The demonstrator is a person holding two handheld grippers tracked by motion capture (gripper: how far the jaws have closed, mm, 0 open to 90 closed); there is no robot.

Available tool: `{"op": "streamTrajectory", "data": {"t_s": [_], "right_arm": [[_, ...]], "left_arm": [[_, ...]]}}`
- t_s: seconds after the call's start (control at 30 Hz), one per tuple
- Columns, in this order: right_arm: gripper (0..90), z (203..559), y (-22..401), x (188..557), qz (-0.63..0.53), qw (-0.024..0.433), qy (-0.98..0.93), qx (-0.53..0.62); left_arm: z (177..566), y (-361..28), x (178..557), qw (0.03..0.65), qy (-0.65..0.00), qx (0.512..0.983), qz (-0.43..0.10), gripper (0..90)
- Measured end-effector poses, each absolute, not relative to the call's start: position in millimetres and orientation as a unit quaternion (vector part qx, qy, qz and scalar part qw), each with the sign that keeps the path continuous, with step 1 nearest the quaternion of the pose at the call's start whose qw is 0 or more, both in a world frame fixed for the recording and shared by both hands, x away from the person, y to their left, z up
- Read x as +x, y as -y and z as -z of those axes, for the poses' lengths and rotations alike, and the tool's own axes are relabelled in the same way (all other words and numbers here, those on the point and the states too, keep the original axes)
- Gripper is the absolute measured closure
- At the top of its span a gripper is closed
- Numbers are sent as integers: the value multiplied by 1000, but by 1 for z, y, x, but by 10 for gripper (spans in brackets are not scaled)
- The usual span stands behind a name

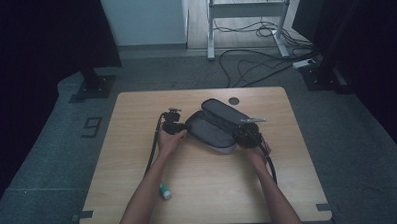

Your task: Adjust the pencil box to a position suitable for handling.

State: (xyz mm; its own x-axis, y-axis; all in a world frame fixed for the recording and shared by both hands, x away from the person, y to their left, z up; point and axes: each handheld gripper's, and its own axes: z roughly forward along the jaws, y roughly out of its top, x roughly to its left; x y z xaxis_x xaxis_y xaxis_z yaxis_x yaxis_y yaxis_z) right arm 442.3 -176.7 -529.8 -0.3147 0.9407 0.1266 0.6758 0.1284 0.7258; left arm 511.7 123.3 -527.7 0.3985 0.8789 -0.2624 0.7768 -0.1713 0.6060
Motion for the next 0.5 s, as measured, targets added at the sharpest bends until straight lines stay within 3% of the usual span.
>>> {"op": "streamTrajectory", "data": {"t_s": [0.27,0.5], "right_arm": [[793,533,174,443,-342,191,-735,553],[843,532,174,443,-340,194,-736,552]], "left_arm": [[530,-124,512,338,-540,767,-75,720],[529,-124,512,345,-542,762,-81,810]]}}
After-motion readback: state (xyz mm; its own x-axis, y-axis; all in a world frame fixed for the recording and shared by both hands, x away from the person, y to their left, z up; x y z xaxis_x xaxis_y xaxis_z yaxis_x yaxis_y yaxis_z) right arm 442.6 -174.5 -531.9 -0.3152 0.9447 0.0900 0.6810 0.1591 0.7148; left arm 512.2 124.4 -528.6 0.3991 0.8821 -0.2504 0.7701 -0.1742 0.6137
